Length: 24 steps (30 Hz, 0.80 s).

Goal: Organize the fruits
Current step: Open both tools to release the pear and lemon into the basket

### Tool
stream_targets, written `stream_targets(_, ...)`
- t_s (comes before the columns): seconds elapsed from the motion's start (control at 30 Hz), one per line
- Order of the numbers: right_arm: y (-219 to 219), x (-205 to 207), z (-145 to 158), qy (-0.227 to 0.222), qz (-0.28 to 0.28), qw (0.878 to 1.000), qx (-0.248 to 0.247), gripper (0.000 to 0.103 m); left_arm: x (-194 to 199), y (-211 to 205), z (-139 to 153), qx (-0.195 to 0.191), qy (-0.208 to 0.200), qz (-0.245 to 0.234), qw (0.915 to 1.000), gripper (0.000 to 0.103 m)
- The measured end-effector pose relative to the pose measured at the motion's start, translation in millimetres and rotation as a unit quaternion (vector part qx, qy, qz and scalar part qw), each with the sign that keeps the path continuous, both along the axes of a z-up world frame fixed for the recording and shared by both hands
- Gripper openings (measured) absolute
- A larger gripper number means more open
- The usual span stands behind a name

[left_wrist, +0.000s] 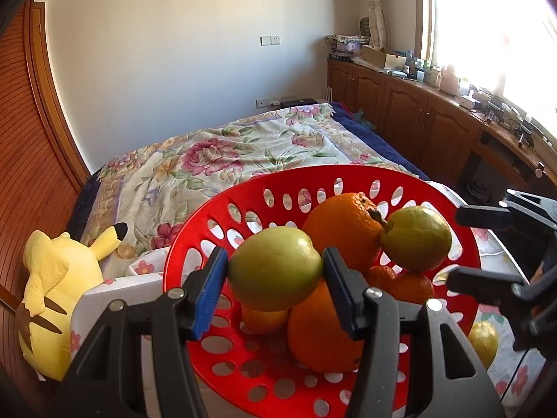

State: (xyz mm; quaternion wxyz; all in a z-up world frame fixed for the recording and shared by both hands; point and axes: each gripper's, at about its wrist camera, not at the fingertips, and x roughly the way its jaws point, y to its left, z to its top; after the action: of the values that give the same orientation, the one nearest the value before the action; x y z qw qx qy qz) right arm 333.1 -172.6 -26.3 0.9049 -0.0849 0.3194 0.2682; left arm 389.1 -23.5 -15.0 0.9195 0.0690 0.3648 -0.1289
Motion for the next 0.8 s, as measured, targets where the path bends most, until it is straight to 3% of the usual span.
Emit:
stream_targets(0.53,-14.3,-9.9,4.4,-0.007,-0.009,1.000,0.007,0.065,15.2,-8.0,-14.5,0.013,0.034,0.014,0.9992,0.056)
stream_targets(0.8,-14.4,-19.4,3.0,-0.006,-0.011,1.000,0.004,0.065,-2.4,-4.6,1.0,-0.006,0.004,0.011,0.9999,0.056)
